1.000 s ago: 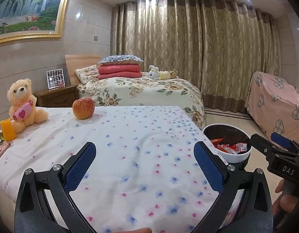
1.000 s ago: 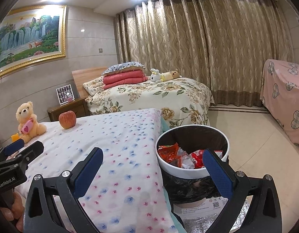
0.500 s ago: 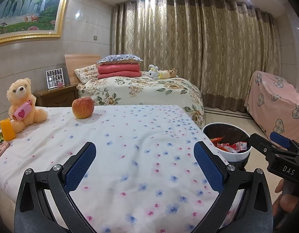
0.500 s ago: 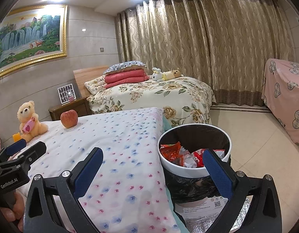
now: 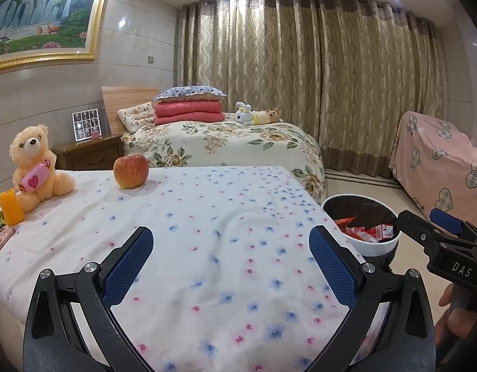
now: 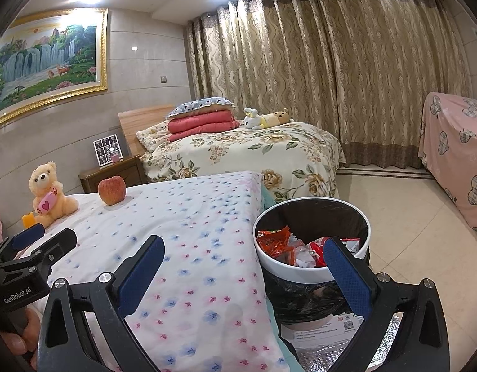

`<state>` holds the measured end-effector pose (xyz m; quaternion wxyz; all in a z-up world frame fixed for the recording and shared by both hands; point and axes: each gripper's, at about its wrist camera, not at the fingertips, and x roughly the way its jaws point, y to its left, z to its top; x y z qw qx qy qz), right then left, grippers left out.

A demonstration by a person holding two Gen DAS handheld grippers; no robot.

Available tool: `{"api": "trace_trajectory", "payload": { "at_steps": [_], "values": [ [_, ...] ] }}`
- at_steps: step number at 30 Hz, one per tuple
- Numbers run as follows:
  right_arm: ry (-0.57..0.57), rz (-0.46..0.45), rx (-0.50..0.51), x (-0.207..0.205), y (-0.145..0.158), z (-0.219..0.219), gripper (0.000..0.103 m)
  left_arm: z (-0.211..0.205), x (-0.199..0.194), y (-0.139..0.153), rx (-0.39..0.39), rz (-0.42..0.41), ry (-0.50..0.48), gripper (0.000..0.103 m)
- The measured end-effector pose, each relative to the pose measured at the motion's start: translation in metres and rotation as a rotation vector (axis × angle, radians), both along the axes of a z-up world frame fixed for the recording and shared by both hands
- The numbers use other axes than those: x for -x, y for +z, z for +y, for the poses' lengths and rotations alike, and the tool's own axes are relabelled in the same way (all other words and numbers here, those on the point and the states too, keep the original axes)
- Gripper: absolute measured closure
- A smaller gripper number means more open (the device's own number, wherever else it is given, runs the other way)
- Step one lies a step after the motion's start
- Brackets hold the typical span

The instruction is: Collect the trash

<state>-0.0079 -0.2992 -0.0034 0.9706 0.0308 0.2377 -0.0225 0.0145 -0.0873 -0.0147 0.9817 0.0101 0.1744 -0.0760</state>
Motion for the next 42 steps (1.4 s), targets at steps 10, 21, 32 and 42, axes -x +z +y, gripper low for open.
{"api": "trace_trajectory", "payload": {
  "at_steps": [10,21,32,42],
  "values": [
    [0.0,0.0,0.0,-0.0004,0.0004,0.0001,0.0,0.0003,-0.0001,-0.0005,-0.002,0.0,0.0,0.0],
    [0.002,0.001,-0.002,-0.0008,0.0005,0.0015,0.0,0.0002,-0.0003,-0.0002,-0.001,0.001,-0.001,0.0],
    [0.002,0.002,-0.003,-0.0006,0.0008,0.0021,0.0,0.0004,-0.0003,-0.0002,-0.002,0.001,-0.001,0.0],
    [0.001,0.002,-0.005,-0.0005,0.001,0.002,0.0,0.0011,-0.0011,-0.0028,-0.003,0.005,-0.003,0.0]
  ]
}}
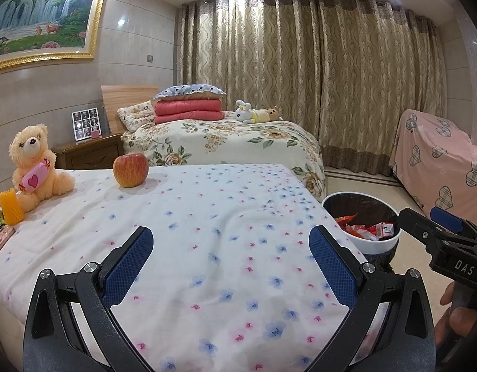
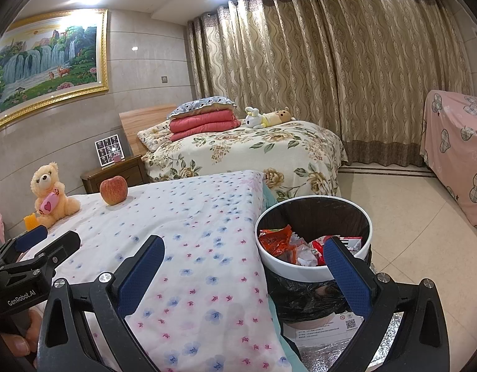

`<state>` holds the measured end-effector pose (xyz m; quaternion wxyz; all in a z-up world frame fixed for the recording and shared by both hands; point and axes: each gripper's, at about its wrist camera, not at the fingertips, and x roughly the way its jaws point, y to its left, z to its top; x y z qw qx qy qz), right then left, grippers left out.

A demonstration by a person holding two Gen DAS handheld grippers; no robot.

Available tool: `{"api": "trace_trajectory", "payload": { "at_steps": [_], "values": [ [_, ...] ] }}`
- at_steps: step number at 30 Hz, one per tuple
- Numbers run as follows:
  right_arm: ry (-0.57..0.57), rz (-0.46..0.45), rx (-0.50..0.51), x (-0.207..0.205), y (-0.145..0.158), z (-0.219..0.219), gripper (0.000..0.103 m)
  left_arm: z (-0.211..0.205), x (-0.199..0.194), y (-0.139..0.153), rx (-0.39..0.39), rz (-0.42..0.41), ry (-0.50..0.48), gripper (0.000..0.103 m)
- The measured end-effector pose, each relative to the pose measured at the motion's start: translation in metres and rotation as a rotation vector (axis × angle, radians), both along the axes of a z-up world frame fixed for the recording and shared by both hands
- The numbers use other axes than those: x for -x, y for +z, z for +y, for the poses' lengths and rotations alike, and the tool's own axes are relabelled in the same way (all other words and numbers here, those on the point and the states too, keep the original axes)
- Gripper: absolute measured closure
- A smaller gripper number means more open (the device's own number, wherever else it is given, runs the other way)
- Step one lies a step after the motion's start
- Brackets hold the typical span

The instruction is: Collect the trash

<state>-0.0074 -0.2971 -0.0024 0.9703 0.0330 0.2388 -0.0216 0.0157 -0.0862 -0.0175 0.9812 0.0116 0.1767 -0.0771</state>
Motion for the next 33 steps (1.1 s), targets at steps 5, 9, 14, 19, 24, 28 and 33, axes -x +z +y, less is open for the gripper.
{"api": "trace_trajectory", "payload": {
  "at_steps": [5,9,14,19,24,28,33],
  "values": [
    [0.002,0.0,0.0,-0.001,0.0,0.0,0.0,0.0,0.0,0.0,-0.002,0.0,0.0,0.0],
    [0.002,0.0,-0.001,0.0,0.0,0.001,0.0,0.0,0.0,0.001,-0.001,0.0,0.001,0.0],
    [0.002,0.0,-0.001,0.0,0.0,0.001,0.0,0.0,0.0,0.0,-0.002,0.0,0.0,0.0],
    [0.006,0.0,-0.003,0.001,0.0,0.008,0.0,0.0,0.0,0.0,-0.001,0.003,0.001,0.0],
    [0.011,0.006,-0.006,0.002,0.0,0.013,0.0,0.002,-0.001,-0.003,0.001,0.009,0.003,0.0],
    [0.013,0.013,-0.01,0.001,-0.001,0.014,0.0,0.003,-0.003,-0.005,0.004,0.018,0.002,0.0],
    [0.014,0.02,-0.015,0.001,-0.001,0.012,0.0,0.007,-0.004,-0.005,0.01,0.026,0.007,0.0]
  ]
}}
